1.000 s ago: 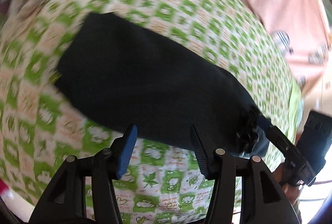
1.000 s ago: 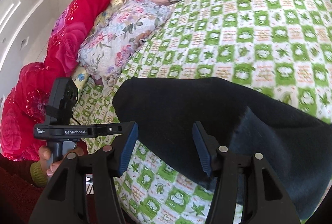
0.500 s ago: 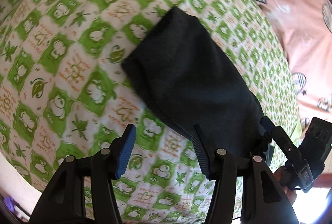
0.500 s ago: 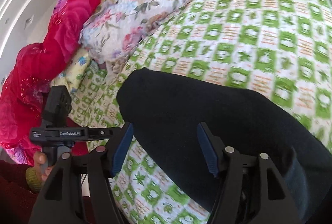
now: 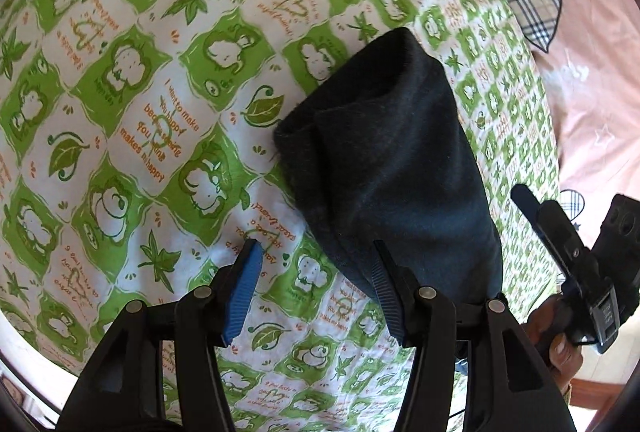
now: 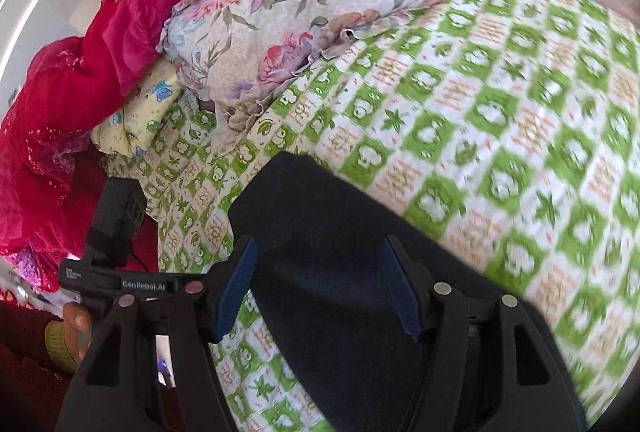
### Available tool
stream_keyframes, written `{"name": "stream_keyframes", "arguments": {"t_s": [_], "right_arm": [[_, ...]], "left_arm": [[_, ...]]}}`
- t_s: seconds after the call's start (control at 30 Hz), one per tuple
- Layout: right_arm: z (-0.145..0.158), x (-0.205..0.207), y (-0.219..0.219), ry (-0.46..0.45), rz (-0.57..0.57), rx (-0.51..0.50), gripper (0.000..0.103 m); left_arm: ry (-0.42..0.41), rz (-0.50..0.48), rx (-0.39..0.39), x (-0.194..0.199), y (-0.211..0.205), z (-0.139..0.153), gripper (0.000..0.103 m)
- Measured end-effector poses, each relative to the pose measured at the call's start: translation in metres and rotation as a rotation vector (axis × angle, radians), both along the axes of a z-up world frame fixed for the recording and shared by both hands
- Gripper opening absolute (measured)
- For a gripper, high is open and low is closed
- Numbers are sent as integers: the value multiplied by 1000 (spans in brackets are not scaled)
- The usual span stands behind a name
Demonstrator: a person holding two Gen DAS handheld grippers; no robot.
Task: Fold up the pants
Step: 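Grasp the folded edge of the navy pants with both grippers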
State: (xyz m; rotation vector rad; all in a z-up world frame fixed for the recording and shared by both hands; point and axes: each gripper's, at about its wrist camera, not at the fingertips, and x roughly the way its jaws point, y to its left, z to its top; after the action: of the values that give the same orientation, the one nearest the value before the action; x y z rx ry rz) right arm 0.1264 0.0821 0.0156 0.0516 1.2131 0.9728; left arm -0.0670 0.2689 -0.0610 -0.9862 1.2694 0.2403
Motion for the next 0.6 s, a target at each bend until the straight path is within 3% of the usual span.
{"name": "stream_keyframes", "arguments": {"t_s": [0.3, 0.5, 0.6], "right_arm": [[-17, 31, 41, -11, 160, -57, 65], [-35, 47, 71, 28, 265, -74, 65], [-47, 49, 85, 47, 313, -99, 59]], "left_arm": [[4, 18, -21, 10, 2, -10, 56], [4, 42, -30, 20, 7, -13, 56], [4, 47, -17, 25, 7, -14, 56]]}}
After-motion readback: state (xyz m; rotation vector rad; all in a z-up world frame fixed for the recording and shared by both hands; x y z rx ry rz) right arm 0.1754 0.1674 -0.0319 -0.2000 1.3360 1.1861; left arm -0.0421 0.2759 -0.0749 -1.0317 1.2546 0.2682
